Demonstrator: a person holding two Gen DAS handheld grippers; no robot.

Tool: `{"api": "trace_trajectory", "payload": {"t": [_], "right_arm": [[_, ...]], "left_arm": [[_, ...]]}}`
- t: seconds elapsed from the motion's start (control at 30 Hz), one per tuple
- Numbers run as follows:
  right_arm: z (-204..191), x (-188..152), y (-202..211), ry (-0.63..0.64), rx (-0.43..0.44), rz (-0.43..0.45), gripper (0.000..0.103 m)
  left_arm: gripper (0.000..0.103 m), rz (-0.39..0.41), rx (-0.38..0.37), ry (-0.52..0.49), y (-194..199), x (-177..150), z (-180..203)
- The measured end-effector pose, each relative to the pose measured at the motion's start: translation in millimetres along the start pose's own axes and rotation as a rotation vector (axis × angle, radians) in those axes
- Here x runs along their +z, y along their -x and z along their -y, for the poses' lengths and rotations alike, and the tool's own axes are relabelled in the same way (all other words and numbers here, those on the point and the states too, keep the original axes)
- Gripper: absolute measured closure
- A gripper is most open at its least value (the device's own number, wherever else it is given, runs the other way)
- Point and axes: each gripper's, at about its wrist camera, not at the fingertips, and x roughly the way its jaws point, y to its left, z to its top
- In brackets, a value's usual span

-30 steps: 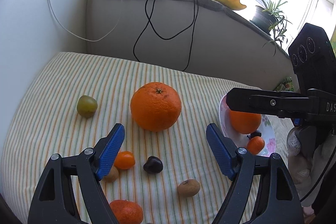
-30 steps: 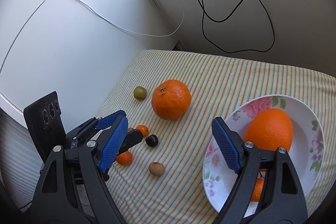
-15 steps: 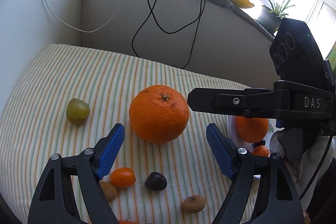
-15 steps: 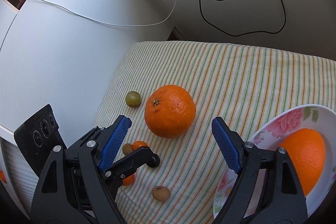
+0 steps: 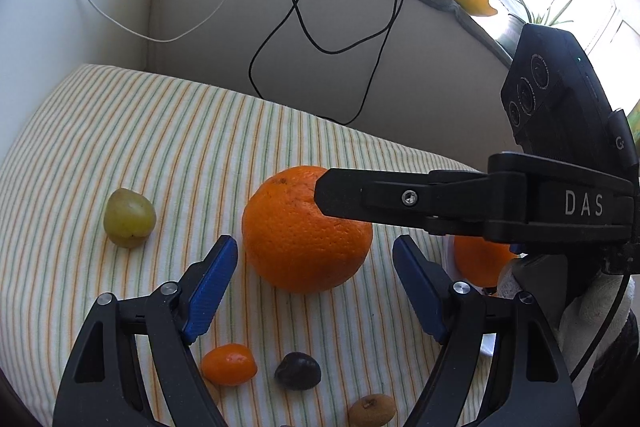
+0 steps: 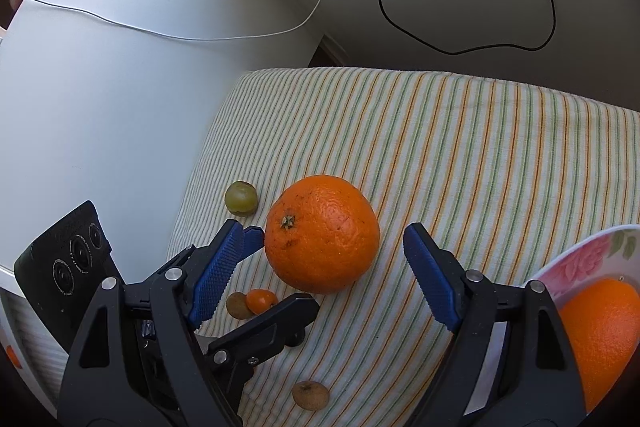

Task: Organize fruits
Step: 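Close the right tool around the second large orange and lift it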

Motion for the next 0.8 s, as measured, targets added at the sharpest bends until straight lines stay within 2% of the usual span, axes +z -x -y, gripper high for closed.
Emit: {"api": "trace_trajectory", "payload": {"t": [0.1, 0.33, 0.37, 0.43, 0.63, 0.8], "right_arm": [[3, 4, -6, -0.010, -0.006, -0.011, 0.019], [0, 8, -20, -0.005, 0.001, -0.025, 0.028], [0, 7, -21, -0.004, 0.005, -0.030, 0.033], [-4, 7, -28, -0.002, -0.003, -0.032, 0.036], [-8, 3, -37, 0.004, -0.005, -0.019, 0.037], [-6, -8, -27, 0.026, -0.012, -0.013, 0.037]], "left_arm": [[0.023, -0.008, -0.003, 0.005, -3, 1, 0], [0.023, -0.009, -0.009, 0.000, -4, 6, 3], [0.025, -0.007, -0.004, -0.002, -5, 6, 3], [0.025, -0.003, -0.001, -0.001, -4, 6, 4], [0.026, 0.011, 0.004, 0.002, -1, -1, 4], [0.026, 0.021, 0.001, 0.010, 4, -3, 3]]}}
